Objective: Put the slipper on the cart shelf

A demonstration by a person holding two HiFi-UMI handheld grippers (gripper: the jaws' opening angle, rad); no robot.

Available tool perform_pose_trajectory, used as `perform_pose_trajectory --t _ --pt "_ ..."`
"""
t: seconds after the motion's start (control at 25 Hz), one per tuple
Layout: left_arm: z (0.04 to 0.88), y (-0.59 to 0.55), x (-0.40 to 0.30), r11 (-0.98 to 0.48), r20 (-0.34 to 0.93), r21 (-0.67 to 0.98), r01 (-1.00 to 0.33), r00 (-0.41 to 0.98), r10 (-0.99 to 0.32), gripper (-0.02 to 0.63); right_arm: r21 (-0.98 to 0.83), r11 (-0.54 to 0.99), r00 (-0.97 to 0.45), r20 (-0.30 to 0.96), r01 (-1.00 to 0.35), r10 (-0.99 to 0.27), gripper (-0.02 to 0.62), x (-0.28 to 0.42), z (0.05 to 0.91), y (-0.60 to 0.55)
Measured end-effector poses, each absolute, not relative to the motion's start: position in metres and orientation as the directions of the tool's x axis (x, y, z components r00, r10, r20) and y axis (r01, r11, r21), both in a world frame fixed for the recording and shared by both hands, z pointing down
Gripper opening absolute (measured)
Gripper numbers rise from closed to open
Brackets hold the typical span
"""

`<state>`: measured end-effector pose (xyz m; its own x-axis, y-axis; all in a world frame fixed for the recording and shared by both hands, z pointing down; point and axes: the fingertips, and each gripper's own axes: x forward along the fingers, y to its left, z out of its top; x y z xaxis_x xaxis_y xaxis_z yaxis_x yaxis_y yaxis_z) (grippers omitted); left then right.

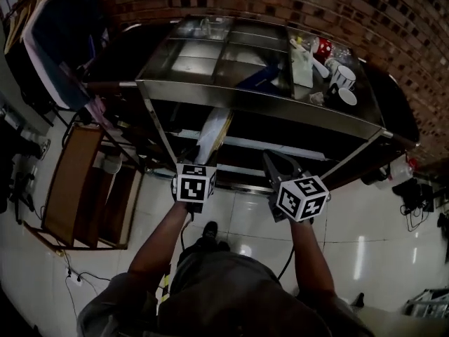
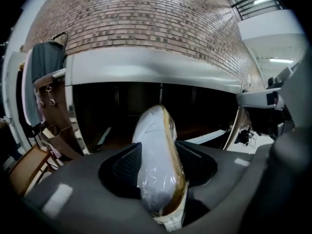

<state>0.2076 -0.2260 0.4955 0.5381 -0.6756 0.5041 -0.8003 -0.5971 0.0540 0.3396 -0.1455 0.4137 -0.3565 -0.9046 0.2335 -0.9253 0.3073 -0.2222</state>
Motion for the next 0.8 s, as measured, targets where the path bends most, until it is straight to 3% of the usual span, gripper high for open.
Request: perform_pose_trajectory --t 0.4,0.8 --pt "0.526 -0.297 0.313 -0.713 0.512 0.088 -0.696 0.645 -0.567 0.215 -0.193 0.09 -0.142 0.276 -0.977 -0.95 0.0 0.411 0.416 -0.156" --pt "0.552 -0.331 0.369 -0.742 0.496 0.108 -0.661 0.683 -0.537 0.216 -0.19 -0.061 -0.002 0.315 -0.98 -0.949 0.0 0.444 0.426 -0.15"
